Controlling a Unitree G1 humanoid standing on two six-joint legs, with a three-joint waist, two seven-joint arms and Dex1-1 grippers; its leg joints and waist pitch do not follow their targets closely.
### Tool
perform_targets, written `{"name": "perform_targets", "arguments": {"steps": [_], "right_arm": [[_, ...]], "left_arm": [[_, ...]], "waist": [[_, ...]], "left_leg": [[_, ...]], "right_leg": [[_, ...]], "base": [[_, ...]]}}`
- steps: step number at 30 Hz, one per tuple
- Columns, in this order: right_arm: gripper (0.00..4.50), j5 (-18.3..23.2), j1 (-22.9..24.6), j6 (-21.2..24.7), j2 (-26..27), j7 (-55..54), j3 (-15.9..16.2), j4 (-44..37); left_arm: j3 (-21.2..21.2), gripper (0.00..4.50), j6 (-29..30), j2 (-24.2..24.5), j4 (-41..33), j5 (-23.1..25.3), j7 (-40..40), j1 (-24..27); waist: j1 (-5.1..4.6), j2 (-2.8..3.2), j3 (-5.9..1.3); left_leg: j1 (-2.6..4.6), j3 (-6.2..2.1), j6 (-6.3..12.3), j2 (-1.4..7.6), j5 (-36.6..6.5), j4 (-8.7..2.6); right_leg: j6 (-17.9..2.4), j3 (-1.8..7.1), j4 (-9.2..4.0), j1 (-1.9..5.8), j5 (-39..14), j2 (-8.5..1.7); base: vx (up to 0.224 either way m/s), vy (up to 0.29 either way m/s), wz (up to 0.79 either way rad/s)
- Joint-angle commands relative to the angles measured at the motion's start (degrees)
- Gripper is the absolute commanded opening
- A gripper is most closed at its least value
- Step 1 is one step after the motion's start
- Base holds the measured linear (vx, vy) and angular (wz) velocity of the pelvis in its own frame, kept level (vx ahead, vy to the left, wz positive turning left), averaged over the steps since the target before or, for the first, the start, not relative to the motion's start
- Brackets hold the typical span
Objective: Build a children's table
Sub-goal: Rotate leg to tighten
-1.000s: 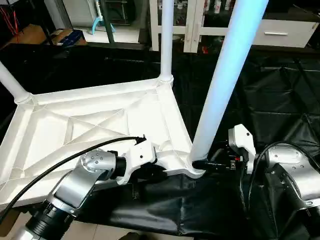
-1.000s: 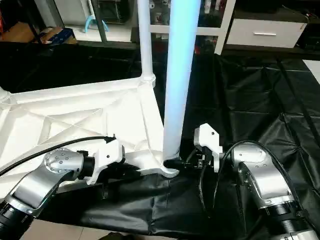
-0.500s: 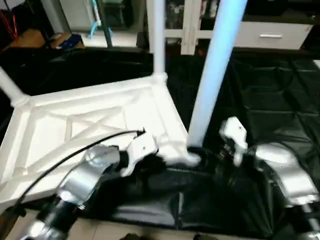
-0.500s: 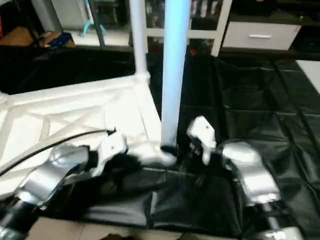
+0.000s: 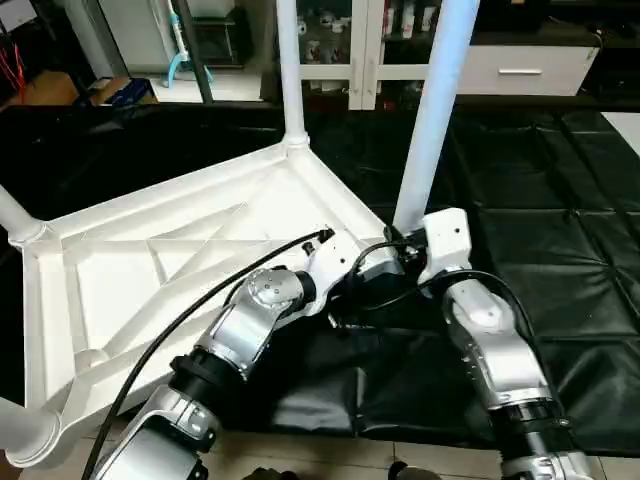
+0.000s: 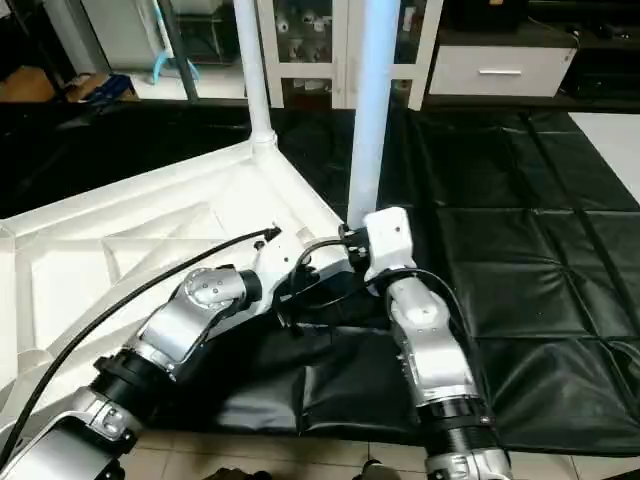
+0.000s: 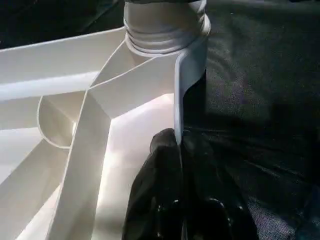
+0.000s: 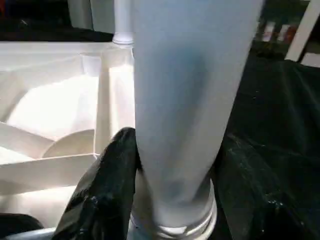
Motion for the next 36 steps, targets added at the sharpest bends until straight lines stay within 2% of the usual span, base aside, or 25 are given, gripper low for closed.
{"name": "perform_targets", "arguments": {"steps": [1,2,3,4,5,7,8,9,10,11,12,13,14,16,17,20,21,22,23,25,26,29,30,32,36], "right_arm": [[2.59,2.17,2.08,-1.82,1.04,6.41,3.97,-1.73],[2.69,2.4,2.31,-2.25,0.55,7.23,4.08,-2.55],[2.69,3.2,2.54,-2.27,0.15,7.85,3.77,-3.43],[2.81,3.91,2.62,-1.99,-0.23,8.46,3.48,-3.95],[2.93,4.09,2.68,-2.16,-0.91,8.97,3.2,-4.35],[3.04,4.4,2.54,-2.68,-2.24,10.53,2.84,-4.64],[3.08,4.88,2.32,-3.11,-3.51,12.48,2.54,-4.83],[3.08,6.04,2.12,-2.25,-5.54,16.38,2.8,-5.36],[3.08,6.74,2.0,-1.77,-7.78,20.21,3.25,-5.86],[3.36,7.27,2.01,-1.3,-10.03,23.97,3.99,-6.5],[3.36,7.47,2.09,-1.12,-10.91,25.49,4.26,-6.81],[3.36,8.23,2.64,-1.01,-14.97,32.0,5.41,-8.47],[3.36,8.89,3.06,-0.94,-17.02,35.34,5.87,-9.54],[3.36,10.15,4.22,-1.42,-20.91,41.43,6.92,-11.6],[3.36,10.93,5.69,-2.45,-25.0,47.26,7.94,-13.13],[3.36,11.53,6.75,-3.38,-28.13,51.52,8.53,-13.72],[3.36,12.88,6.75,-3.07,-29.02,53.78,8.34,-13.44],[3.36,12.99,6.74,-3.05,-29.06,53.94,8.33,-13.42],[3.36,13.57,6.57,-3.16,-29.38,55.38,8.61,-13.44],[3.36,13.82,6.52,-3.1,-29.41,55.97,8.8,-13.61],[3.36,14.07,6.47,-3.05,-29.48,56.51,8.97,-13.76],[3.36,14.48,6.16,-3.22,-29.92,57.49,9.49,-13.71],[3.36,14.5,6.01,-3.35,-29.97,57.61,9.53,-13.54],[3.36,14.36,5.55,-3.79,-30.04,58.16,9.29,-12.58],[3.21,14.42,5.36,-3.87,-30.13,58.66,8.93,-11.78]], "left_arm": [[1.43,0.0,-2.65,0.46,0.73,0.57,3.3,-0.61],[1.05,0.0,-2.99,0.98,0.37,0.59,2.19,-0.11],[0.59,0.0,-3.19,1.6,-0.18,0.55,0.78,0.55],[0.34,0.0,-3.2,2.04,-0.58,0.53,-0.14,1.05],[0.1,0.0,-3.56,2.6,-0.92,0.49,-1.36,1.69],[-0.65,0.0,-4.42,3.73,-1.95,0.07,-4.31,2.87],[-1.63,0.0,-5.29,4.93,-3.31,-0.54,-7.64,4.05],[-3.22,0.0,-5.88,6.9,-5.45,-0.97,-11.56,5.67],[-4.61,0.0,-6.33,8.76,-7.49,-1.55,-15.06,7.21],[-5.48,0.0,-6.25,10.23,-9.26,-2.25,-17.63,8.51],[-5.73,0.0,-6.15,10.73,-9.9,-2.56,-18.45,8.98],[-6.34,0.0,-5.44,12.66,-12.62,-4.07,-21.47,10.79],[-6.46,0.0,-4.96,13.52,-13.9,-4.8,-22.7,11.55],[-6.54,0.0,-4.27,14.85,-15.67,-5.6,-24.14,12.54],[-6.24,0.0,-3.73,16.01,-17.12,-6.26,-25.38,13.41],[-5.74,0.0,-3.18,16.96,-18.62,-7.06,-26.72,14.32],[-5.26,0.0,-3.02,17.62,-19.87,-7.45,-27.54,15.06],[-5.23,0.0,-3.01,17.66,-19.95,-7.48,-27.61,15.11],[-5.05,0.0,-2.88,17.95,-20.56,-7.71,-27.8,15.41],[-5.0,0.0,-2.74,18.0,-20.73,-7.79,-27.71,15.43],[-4.97,0.0,-2.56,18.05,-20.9,-7.8,-27.52,15.42],[-4.86,0.0,-2.35,18.01,-20.94,-7.48,-26.73,15.23],[-4.83,0.0,-2.28,18.0,-20.99,-7.5,-26.7,15.24],[-4.79,0.0,-1.92,18.12,-21.42,-7.67,-26.75,15.41],[-4.77,0.0,-1.7,18.19,-21.69,-7.65,-26.72,15.57]], "waist": [[-0.47,-0.85,-2.52],[-0.45,-0.98,-2.57],[-0.61,-1.17,-2.74],[-0.63,-1.11,-2.87],[-0.55,-1.34,-3.5],[-0.42,-1.49,-3.4],[-0.32,-1.56,-3.35],[-0.44,-1.47,-3.35],[-0.29,-1.4,-3.66],[-0.22,-1.02,-3.58],[-0.19,-1.08,-3.45],[0.16,-1.04,-3.66],[0.49,-1.26,-3.8],[1.17,-1.23,-3.68],[2.13,-1.26,-4.01],[2.83,-1.2,-4.42],[2.8,-1.67,-4.74],[2.88,-1.75,-4.83],[2.9,-1.9,-4.71],[2.93,-1.87,-4.37],[2.82,-2.16,-4.25],[2.64,-2.27,-3.89],[2.64,-2.27,-3.89],[2.4,-2.25,-3.82],[2.21,-2.34,-3.87]], "left_leg": [[2.75,-4.21,-3.39,4.98,-34.51,-6.41],[2.38,-4.09,-2.88,4.98,-33.0,-6.36],[1.52,-4.28,-2.04,5.08,-30.54,-6.49],[1.03,-4.41,-1.59,5.22,-28.62,-6.58],[0.58,-4.14,0.11,5.36,-22.49,-6.14],[0.74,-3.5,2.08,5.34,-19.61,-5.77],[0.77,-3.52,2.61,5.35,-19.61,-5.69],[0.18,-3.71,3.13,5.48,-18.51,-5.69],[0.1,-3.9,3.49,5.57,-17.52,-5.63],[0.41,-3.75,3.94,5.89,-16.99,-5.74],[0.75,-3.46,4.02,5.96,-17.36,-5.74],[1.56,-3.03,3.92,5.86,-17.73,-5.45],[1.82,-2.93,4.06,5.95,-17.18,-5.34],[2.11,-2.36,5.13,5.99,-14.95,-5.02],[2.72,-2.04,5.7,6.2,-12.55,-4.68],[1.76,-2.06,7.87,6.12,-5.63,-4.21],[1.4,-2.18,9.0,6.02,-3.63,-3.85],[1.22,-2.3,9.62,6.07,-2.73,-3.72],[1.08,-2.23,10.74,6.08,-3.04,-3.6],[0.95,-2.37,10.06,6.18,-5.57,-3.81],[1.04,-2.43,9.06,6.18,-7.59,-3.99],[1.27,-2.67,6.02,6.19,-12.55,-4.45],[1.27,-2.67,6.02,6.19,-12.55,-4.45],[1.56,-2.73,3.98,6.13,-15.01,-4.67],[1.23,-2.86,3.84,6.08,-14.57,-4.72]], "right_leg": [[-6.08,0.92,-4.45,-0.72,-28.73,-2.84],[-6.5,1.1,-4.3,-0.53,-27.77,-3.01],[-7.13,1.15,-3.86,0.28,-26.46,-3.34],[-7.6,1.2,-3.47,0.71,-24.98,-3.5],[-9.69,1.48,-2.98,0.93,-19.1,-3.7],[-11.31,1.59,-3.17,0.54,-17.81,-3.63],[-11.48,1.57,-3.28,0.59,-18.94,-3.73],[-11.54,1.58,-3.05,1.1,-19.96,-4.0],[-11.65,1.43,-2.76,1.48,-18.98,-4.05],[-12.53,1.29,-2.44,1.22,-16.76,-3.68],[-12.86,1.35,-2.6,0.8,-16.2,-3.45],[-13.58,1.43,-2.48,0.4,-14.73,-3.22],[-13.78,1.48,-2.37,0.53,-13.38,-3.19],[-14.79,1.85,-2.07,0.09,-10.17,-2.99],[-15.41,1.86,-1.44,0.25,-6.87,-2.88],[-16.61,1.55,-0.12,1.05,0.26,-2.86],[-17.26,1.49,0.28,1.51,2.66,-3.17],[-17.51,1.49,0.47,1.68,3.37,-3.37],[-17.56,1.41,0.17,1.55,1.17,-3.43],[-17.07,1.42,-0.31,1.51,-4.36,-3.49],[-16.57,1.48,-0.65,1.45,-7.98,-3.44],[-14.94,1.64,-1.28,1.21,-15.47,-3.37],[-14.94,1.64,-1.28,1.21,-15.47,-3.37],[-13.75,1.77,-1.62,0.94,-18.42,-3.3],[-13.58,1.78,-1.51,1.12,-17.42,-3.33]], "base": [[0.0,0.0,0.0],[0.0,0.0,0.0],[0.0,0.0,0.0],[0.0,0.0,0.0],[0.0,0.0,0.0],[0.0,0.0,0.0],[0.0,0.0,0.0],[0.0,0.0,0.0],[0.0,0.0,0.0],[0.0,0.0,0.0],[0.057,-0.013,0.04],[0.057,-0.013,0.04],[0.063,-0.016,0.16],[0.068,-0.019,0.2],[0.079,-0.018,0.23],[0.079,-0.007,0.11],[0.0,0.0,0.0],[0.0,0.0,0.0],[0.0,0.0,0.0],[0.0,0.0,0.0],[0.0,0.0,0.0],[0.0,0.0,0.0],[0.0,0.0,0.0],[0.0,0.0,0.0],[0.0,0.0,0.0]]}}
